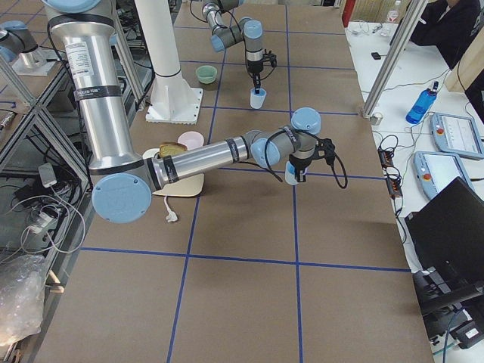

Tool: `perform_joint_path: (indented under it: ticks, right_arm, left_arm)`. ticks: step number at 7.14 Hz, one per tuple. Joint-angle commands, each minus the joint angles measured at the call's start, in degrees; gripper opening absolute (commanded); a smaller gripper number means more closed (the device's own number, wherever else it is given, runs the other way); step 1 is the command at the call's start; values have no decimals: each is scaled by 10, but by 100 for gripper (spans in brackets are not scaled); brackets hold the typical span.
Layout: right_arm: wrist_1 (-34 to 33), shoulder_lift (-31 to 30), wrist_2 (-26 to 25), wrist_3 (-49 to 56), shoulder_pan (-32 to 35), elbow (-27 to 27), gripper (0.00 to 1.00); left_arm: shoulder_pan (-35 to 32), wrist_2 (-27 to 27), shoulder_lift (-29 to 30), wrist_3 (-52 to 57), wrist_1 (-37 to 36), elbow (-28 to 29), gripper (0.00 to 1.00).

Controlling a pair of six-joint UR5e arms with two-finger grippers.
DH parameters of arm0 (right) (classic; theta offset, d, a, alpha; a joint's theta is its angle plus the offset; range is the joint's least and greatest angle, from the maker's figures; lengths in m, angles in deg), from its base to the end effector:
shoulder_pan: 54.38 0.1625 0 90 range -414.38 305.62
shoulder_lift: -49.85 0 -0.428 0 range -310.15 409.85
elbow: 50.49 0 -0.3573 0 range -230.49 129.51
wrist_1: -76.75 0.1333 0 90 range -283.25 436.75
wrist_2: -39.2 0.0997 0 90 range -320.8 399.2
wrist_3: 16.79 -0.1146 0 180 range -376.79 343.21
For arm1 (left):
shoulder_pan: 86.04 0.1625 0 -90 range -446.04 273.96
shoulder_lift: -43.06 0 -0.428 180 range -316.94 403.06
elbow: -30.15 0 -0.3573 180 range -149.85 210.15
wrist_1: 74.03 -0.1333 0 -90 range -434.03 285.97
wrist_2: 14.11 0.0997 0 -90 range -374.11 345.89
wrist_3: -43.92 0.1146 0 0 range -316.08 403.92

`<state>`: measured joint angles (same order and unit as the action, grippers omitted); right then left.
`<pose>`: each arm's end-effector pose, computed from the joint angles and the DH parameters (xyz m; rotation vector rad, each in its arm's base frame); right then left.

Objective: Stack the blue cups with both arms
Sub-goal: 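Set the cup at center, open left gripper while right gripper grasps other cup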

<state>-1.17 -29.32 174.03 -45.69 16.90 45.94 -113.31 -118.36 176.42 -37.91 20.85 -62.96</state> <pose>-0.1263 -0.5362 0.4989 0.1351 -0.8942 -0.0349 0.5642 -0.4091 0.2061 0.0506 0.9209 -0.1980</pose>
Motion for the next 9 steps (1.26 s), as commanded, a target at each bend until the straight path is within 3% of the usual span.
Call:
perform_joint_path:
  ticks: [1, 9]
  right_arm:
    - [-5, 2, 1, 0, 0, 3, 0]
    - [-5, 2, 0, -10, 0, 5, 0]
  left_arm:
    - [0, 0, 4, 2, 0, 9, 0]
    - [1, 11, 1, 4, 14, 22, 4]
